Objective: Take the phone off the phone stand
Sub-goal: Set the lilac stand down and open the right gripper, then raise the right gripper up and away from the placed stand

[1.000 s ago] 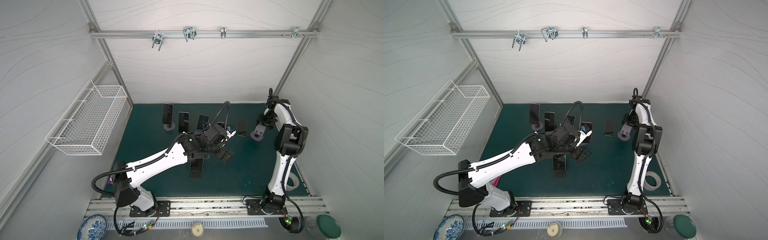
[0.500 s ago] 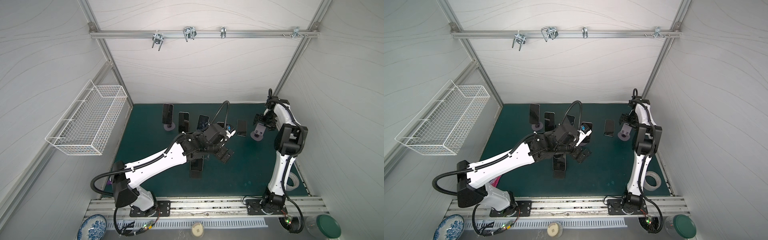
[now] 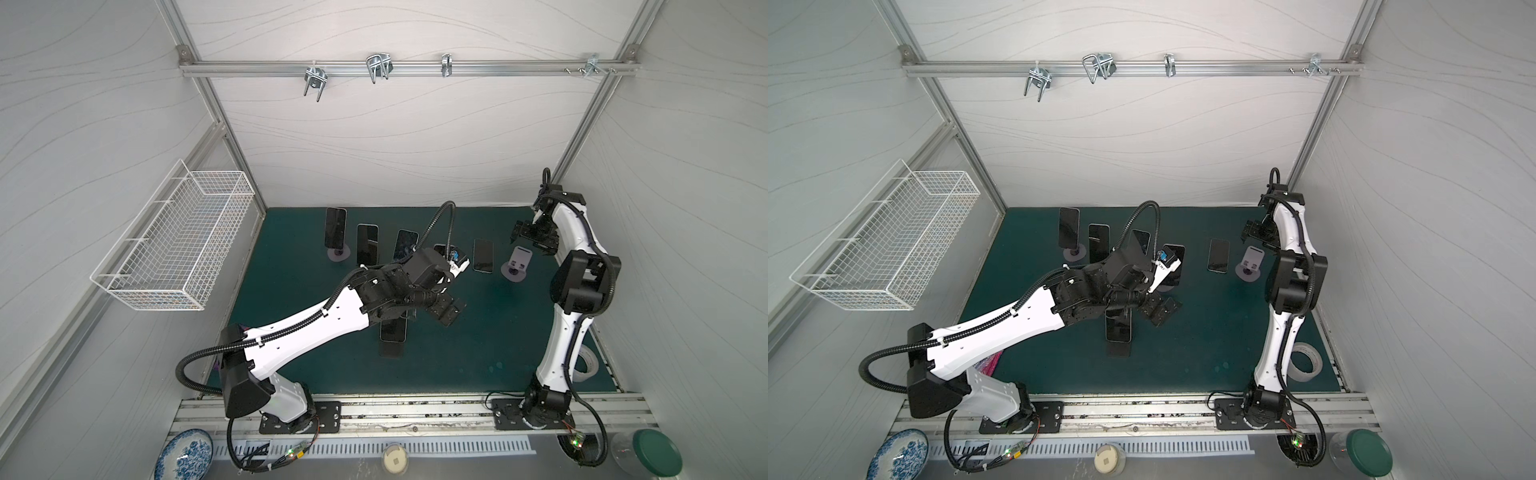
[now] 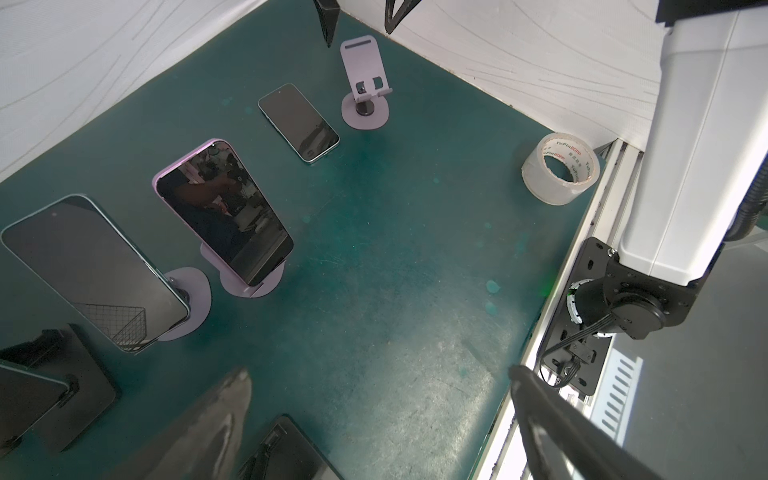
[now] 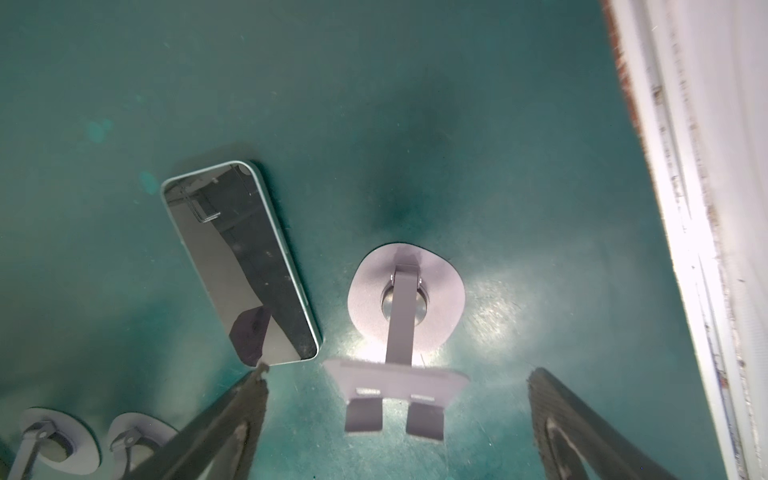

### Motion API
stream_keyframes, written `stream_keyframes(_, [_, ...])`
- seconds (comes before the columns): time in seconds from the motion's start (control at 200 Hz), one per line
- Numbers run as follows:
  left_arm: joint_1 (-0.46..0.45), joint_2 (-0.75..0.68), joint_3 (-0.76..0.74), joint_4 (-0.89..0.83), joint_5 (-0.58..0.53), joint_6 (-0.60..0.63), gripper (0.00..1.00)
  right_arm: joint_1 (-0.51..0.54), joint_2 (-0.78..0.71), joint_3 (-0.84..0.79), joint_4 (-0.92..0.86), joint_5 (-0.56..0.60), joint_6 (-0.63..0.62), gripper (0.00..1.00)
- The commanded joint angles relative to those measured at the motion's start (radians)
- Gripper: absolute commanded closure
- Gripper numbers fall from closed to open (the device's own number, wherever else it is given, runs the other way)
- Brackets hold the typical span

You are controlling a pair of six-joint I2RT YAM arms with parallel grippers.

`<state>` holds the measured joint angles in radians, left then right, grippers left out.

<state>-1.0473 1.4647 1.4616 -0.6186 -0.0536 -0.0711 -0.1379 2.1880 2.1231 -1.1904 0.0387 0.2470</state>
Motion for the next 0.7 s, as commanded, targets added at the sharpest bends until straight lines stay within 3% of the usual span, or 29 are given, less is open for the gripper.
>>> stream_keyframes(0.0, [0.006,-0.030,-0.004,0.042,-0.017,0.004,0.02,0.006,-0.075,0.035,-0.041,0.035,0.009,0.01])
stream_keyframes(0.41, [0.006,-0.040,0.009,0.025,-0.035,-0.041,0.05,0.058,-0.160,0.074,-0.054,0.041,0.009,0.01])
stream_keyframes(0.695, [0.007,-0.040,0.035,0.007,-0.042,-0.083,0.06,0.180,-0.250,0.043,-0.048,0.099,-0.054,0.01])
